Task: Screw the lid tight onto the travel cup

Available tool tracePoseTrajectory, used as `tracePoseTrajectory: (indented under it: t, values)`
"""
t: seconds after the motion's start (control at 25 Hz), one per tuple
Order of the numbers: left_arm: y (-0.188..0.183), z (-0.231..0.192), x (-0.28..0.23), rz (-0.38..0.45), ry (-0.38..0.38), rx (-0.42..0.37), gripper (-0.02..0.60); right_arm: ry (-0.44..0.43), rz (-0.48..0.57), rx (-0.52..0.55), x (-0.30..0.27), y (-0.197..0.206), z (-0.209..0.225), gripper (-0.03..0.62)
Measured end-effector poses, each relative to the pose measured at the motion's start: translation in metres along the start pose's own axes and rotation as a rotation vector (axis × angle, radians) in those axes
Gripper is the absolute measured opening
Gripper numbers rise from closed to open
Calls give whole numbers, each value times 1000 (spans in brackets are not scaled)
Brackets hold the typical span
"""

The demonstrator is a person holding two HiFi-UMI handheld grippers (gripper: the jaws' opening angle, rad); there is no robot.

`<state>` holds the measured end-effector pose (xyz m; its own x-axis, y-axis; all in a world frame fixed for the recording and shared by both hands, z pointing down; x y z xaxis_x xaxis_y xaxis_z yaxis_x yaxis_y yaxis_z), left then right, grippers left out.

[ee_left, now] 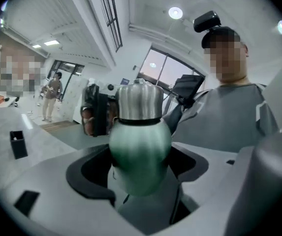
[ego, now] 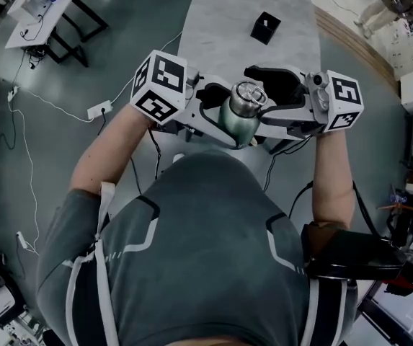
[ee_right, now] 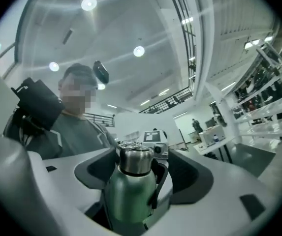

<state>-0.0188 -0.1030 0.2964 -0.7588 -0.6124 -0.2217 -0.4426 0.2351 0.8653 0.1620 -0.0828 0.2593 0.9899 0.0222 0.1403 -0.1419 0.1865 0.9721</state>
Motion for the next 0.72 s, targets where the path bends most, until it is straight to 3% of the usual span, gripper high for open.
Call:
tracePoseTrajectory:
  t: [0.16,0.24,0.32,0.48,0.72]
  values:
    - [-9,7,-12,-28,61,-20,367,-205,-12,0,-13,-10,-5,322]
    - [-10,7,-16,-43,44,-25,367,-221,5,-11,-17,-12,-6,287]
    - [-7,6,-14,-50,-8,-20,367,-178,12,-29,-18,-8,-4,285]
    - [2,-7,-5,-75,-168,25,367,16,-34,-16,-15,1,5,284]
    - [15,-36,7,-149,-556,72,367,537,-174,28,-17,19,13,281]
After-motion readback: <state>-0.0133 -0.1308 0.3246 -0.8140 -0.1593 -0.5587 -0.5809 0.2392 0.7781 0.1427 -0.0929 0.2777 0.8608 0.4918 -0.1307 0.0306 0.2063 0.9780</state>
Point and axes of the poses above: the fingertips, and each gripper's own axes: x backward along the fingers, z to its right, y out of its underside, the point moved 10 cm from there along x, backward along the fingers, and after that the axes turned 5 degrees about x, right-handed, at the moved point
